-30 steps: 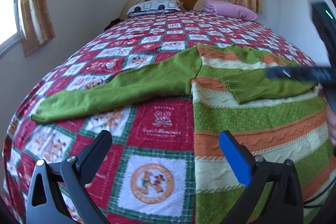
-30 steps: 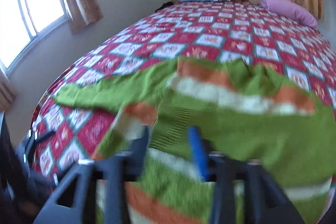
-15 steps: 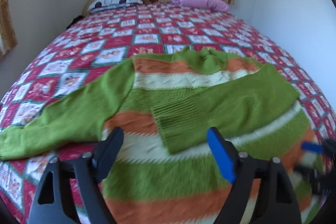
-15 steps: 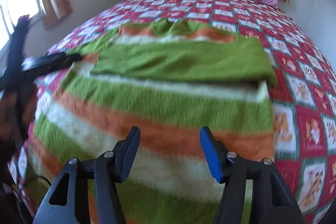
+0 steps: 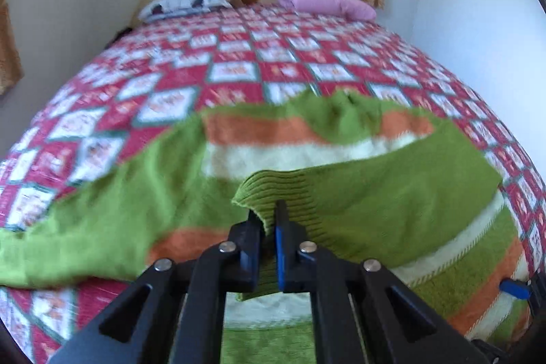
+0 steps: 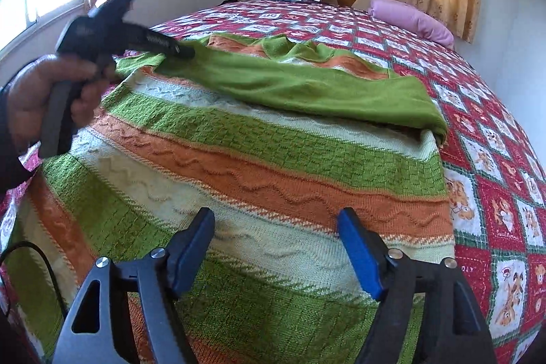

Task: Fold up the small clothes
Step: 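Lay the sleeve on the body and open the right tool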

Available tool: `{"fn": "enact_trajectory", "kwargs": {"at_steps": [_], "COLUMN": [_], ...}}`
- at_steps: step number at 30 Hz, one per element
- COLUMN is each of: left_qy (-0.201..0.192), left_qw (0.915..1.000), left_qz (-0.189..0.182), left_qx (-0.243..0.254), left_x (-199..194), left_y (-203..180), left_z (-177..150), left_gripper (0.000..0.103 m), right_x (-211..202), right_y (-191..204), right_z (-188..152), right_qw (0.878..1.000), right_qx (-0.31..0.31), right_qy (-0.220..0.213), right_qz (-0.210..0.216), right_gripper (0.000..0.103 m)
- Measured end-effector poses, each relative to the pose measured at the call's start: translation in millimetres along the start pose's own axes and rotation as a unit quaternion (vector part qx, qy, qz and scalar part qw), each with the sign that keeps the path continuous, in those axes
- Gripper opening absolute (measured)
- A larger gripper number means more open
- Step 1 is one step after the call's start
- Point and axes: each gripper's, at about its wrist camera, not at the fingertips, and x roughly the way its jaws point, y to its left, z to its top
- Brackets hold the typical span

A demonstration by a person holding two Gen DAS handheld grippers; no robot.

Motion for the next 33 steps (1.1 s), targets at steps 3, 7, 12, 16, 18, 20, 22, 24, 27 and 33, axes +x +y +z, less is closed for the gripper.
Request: {"fn": "enact_trajectory", "kwargs": {"at_steps": [3, 7, 12, 16, 18, 20, 22, 24, 27, 33], "left_qy": [-0.011, 0.010, 0.029, 0.034, 0.034, 0.033, 0.033, 0.035, 0.035, 0.037], "left_qw": [0.9998, 0.9997, 0.9990, 0.9986, 0.9985, 0.9985, 0.9983, 0.9980, 0.9983, 0.9988], "left_qz": [0.010, 0.021, 0.031, 0.025, 0.022, 0.019, 0.018, 0.017, 0.013, 0.020], "left_qx": [-0.012, -0.010, -0.013, -0.032, -0.036, -0.039, -0.044, -0.049, -0.044, -0.026], "left_x": [-6, 16, 39, 42, 42, 41, 40, 40, 42, 45], "left_y": [17, 24, 19, 24, 26, 26, 27, 28, 26, 19], "left_z": [5, -1, -11, -13, -14, -15, -15, -16, -17, -18], "left_gripper": [0.008, 0.008, 0.008, 0.008, 0.008, 0.010, 0.015, 0.042, 0.050, 0.058], "right_x": [1, 2, -4, 12, 33, 58, 74, 73, 69, 64], "right_y": [-1, 0, -28, -72, -90, -108, -126, -141, -176, -172], "right_z": [0, 2, 22, 57, 70, 76, 81, 82, 71, 53], "right_qw": [1.000, 1.000, 0.998, 0.986, 0.978, 0.974, 0.975, 0.970, 0.957, 0.958], "right_qx": [0.002, 0.001, 0.058, 0.067, 0.060, 0.066, 0.091, 0.119, 0.215, 0.208], "right_qy": [0.001, 0.003, 0.005, 0.007, 0.028, 0.047, 0.054, 0.044, 0.049, 0.061], "right_qz": [0.003, 0.002, -0.002, -0.150, -0.200, -0.212, -0.194, -0.207, -0.188, -0.185], "right_gripper": [0.077, 0.078, 0.078, 0.078, 0.078, 0.078, 0.077, 0.077, 0.077, 0.077]}}
